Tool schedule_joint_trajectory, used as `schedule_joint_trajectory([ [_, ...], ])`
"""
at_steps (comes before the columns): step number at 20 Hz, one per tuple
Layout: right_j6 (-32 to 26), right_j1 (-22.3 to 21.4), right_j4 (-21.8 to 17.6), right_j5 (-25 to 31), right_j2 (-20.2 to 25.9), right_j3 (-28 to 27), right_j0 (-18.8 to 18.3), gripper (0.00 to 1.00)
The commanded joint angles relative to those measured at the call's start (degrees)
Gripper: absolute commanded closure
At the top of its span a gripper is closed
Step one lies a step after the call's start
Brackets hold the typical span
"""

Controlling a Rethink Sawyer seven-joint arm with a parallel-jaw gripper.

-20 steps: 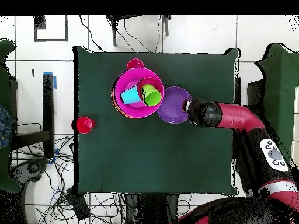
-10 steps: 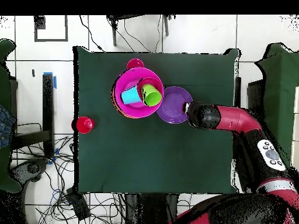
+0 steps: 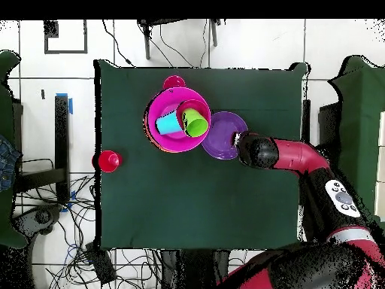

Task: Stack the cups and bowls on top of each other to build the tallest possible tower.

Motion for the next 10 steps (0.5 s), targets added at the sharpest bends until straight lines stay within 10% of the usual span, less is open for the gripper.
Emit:
schedule_joint_trajectory([
  [1, 2.6, 1.8, -0.8, -2.0, -0.5, -2.5, 2.1, 0.00],
  [7, 1.8, 2.2, -1.0, -1.7, -0.3, -3.3, 2.3, 0.00],
  [8, 1.3, 2.2, -1.0, -1.3, 0.0, -3.5, 2.2, 1.00],
  [10, 0.9, 1.2, -0.9, -2.0, 0.6, -2.7, 1.8, 1.00],
])
